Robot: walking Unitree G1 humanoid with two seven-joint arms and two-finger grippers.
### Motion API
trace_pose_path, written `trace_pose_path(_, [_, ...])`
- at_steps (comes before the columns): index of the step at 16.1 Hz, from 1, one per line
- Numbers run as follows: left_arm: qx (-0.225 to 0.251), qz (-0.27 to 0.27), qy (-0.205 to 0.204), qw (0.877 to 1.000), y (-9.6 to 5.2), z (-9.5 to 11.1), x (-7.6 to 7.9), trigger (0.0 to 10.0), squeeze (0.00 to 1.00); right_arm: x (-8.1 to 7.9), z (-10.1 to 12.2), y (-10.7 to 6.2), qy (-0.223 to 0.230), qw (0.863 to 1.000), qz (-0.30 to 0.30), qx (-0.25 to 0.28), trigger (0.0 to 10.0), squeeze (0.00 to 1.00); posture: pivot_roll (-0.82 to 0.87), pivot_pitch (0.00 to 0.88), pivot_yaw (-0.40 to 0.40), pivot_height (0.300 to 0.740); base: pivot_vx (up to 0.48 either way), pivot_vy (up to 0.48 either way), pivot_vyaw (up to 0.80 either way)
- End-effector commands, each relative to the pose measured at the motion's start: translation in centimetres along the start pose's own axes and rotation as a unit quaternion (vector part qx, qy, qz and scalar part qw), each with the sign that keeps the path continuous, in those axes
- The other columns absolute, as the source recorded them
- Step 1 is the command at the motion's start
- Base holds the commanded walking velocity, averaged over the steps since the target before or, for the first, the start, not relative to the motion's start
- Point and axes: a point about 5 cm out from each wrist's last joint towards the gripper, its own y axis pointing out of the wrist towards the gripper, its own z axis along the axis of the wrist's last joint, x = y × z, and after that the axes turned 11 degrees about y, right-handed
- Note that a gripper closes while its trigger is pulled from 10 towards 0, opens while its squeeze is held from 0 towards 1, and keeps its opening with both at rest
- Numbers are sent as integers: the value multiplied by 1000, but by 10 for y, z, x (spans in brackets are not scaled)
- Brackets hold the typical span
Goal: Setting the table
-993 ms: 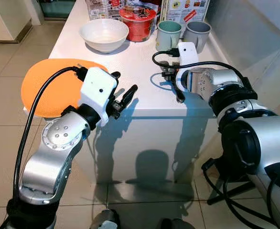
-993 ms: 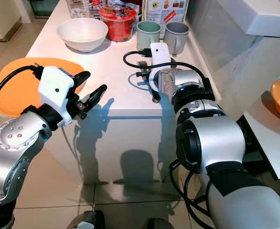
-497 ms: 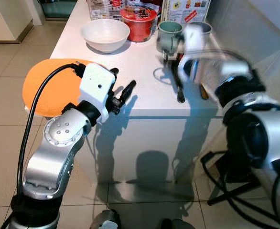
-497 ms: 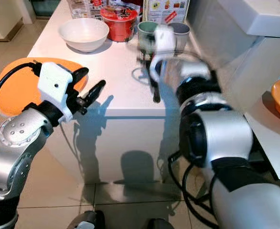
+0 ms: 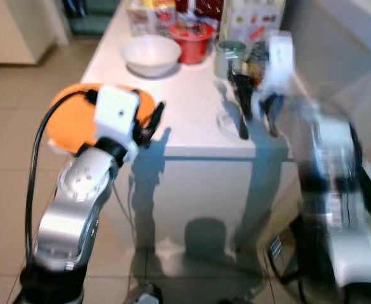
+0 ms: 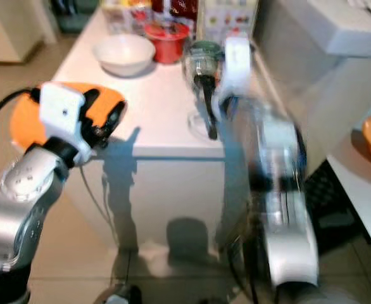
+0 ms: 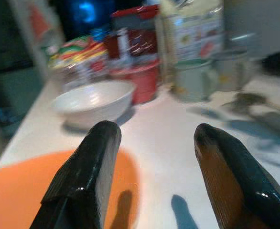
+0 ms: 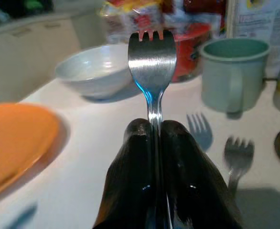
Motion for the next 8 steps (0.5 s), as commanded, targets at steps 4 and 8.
trace_pose_path(4, [-2,20,-10,1000,-16,-5,5,10000,0,-37,4,-60,-18,992,67,108,10000,0,13,0,-2,740,0,0,0])
trace_pose_path(8, [-3,14,-20,1000,-24,-13,17,10000,0,-30,-43,-109,-77,989,-27,124,10000,0,-4,0,5,740,0,-193,0])
